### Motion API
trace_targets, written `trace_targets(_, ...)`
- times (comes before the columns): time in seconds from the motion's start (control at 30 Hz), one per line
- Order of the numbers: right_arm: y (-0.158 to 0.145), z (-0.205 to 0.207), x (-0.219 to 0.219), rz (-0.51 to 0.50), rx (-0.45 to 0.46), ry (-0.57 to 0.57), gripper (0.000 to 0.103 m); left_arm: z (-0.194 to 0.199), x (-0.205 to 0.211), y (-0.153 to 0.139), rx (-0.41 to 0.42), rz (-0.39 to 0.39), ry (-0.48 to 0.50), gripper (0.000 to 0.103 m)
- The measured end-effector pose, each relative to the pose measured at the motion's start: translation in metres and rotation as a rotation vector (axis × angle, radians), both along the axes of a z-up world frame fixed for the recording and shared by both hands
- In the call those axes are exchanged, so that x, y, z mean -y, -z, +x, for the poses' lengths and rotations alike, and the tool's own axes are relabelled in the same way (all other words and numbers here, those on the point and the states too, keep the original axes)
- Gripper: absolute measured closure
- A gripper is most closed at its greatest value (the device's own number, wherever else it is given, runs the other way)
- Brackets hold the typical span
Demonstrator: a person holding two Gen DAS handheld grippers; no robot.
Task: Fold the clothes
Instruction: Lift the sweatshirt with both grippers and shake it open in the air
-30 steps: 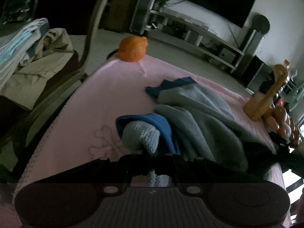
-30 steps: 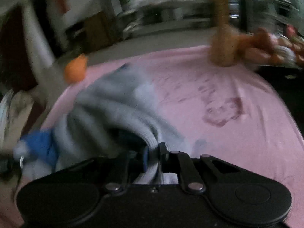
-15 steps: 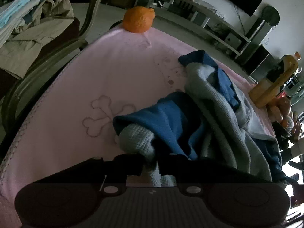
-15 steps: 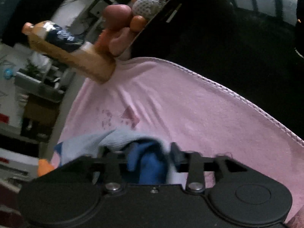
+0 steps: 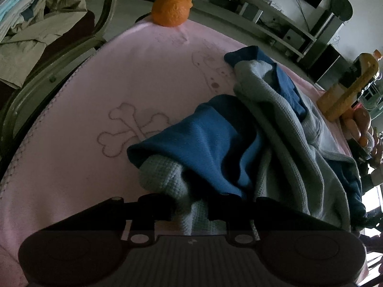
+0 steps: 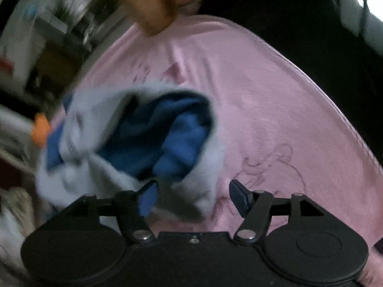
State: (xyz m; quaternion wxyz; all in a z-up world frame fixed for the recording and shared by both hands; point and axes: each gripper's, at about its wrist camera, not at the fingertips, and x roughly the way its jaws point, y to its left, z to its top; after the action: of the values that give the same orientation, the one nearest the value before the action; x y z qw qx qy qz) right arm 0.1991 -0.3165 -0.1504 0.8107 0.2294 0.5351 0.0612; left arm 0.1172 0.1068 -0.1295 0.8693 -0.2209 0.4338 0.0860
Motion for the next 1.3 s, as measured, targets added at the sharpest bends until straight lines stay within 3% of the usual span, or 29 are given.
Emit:
trace_targets(0.03,0.000,-0.001,-0.009,-0.042,0.011,-0.023,0.037,0.000,0.000,0.000,0.000,0.001,-0.003,0.083)
trace_targets(0.07,0.001,-0.003,-0.016,-0.093,0.035,-0.023,0.045,0.000,-0.001,0.001,-0.001,0.000,-0.007,0.084)
trace_targets(0.1,0.001,-0.006,-0.021,-0.150,0.059,-0.009,0.080,0.000,-0.002,0.001,-0.003,-0.005,-0.013,0.084)
trace_targets(0.13,0.000,-0.008,-0.021,-0.203,0.084,0.038,0.085,0.000,-0.003,0.002,-0.006,-0.010,-0.019,0.084)
trace_targets(0.17,-0.003,-0.009,-0.012,-0.192,0.107,0.106,0.085,0.000,-0.005,0.002,-0.008,-0.016,-0.024,0.084)
trace_targets(0.27,-0.009,-0.013,0.032,-0.020,0.131,0.307,0.085,-0.001,-0.007,0.003,-0.013,-0.037,-0.031,0.084)
trace_targets(0.37,0.008,-0.013,0.054,0.157,0.053,0.383,0.081,-0.001,-0.008,0.006,-0.020,-0.072,-0.030,0.079)
trace_targets(0.43,0.019,-0.013,0.056,0.214,0.014,0.400,0.074,-0.001,-0.009,0.009,-0.024,-0.096,-0.028,0.075)
trace_targets(0.47,0.020,-0.012,0.054,0.221,0.012,0.403,0.069,0.000,-0.008,0.010,-0.023,-0.101,-0.027,0.075)
trace_targets(0.57,0.020,-0.011,0.047,0.198,0.019,0.398,0.069,0.002,-0.005,0.013,-0.019,-0.089,-0.016,0.081)
trace_targets(0.6,0.018,-0.012,0.043,0.170,0.018,0.397,0.079,0.004,-0.003,0.014,-0.023,-0.080,0.001,0.100)
trace_targets(0.63,0.016,-0.013,0.040,0.141,0.016,0.391,0.086,0.005,-0.001,0.014,-0.030,-0.074,0.018,0.100)
trace_targets(0.7,0.011,-0.013,0.032,0.079,0.000,0.365,0.089,0.010,-0.001,0.007,-0.043,-0.086,0.043,0.101)
trace_targets(0.73,0.007,-0.012,0.029,0.073,-0.013,0.355,0.089,0.017,-0.003,-0.004,-0.041,-0.100,0.053,0.101)
trace_targets(0.8,-0.007,-0.004,0.026,0.163,-0.057,0.349,0.090,0.024,-0.008,-0.030,-0.017,-0.134,0.067,0.101)
trace_targets(0.87,-0.028,0.002,0.024,0.247,-0.072,0.342,0.090,0.011,-0.023,-0.077,0.099,-0.190,0.045,0.101)
trace_targets(1.07,-0.226,-0.005,0.030,0.418,0.366,0.314,0.091,-0.031,-0.066,-0.218,0.450,-0.354,-0.022,0.101)
trace_targets(1.17,-0.299,-0.065,0.072,0.562,0.641,0.359,0.091,-0.052,-0.088,-0.288,0.626,-0.435,-0.057,0.099)
trace_targets(1.2,-0.308,-0.084,0.082,0.588,0.673,0.390,0.091,-0.062,-0.092,-0.306,0.675,-0.449,-0.063,0.099)
trace_targets(1.3,-0.321,-0.110,0.086,0.553,0.588,0.406,0.091,-0.105,-0.088,-0.335,0.775,-0.423,-0.051,0.100)
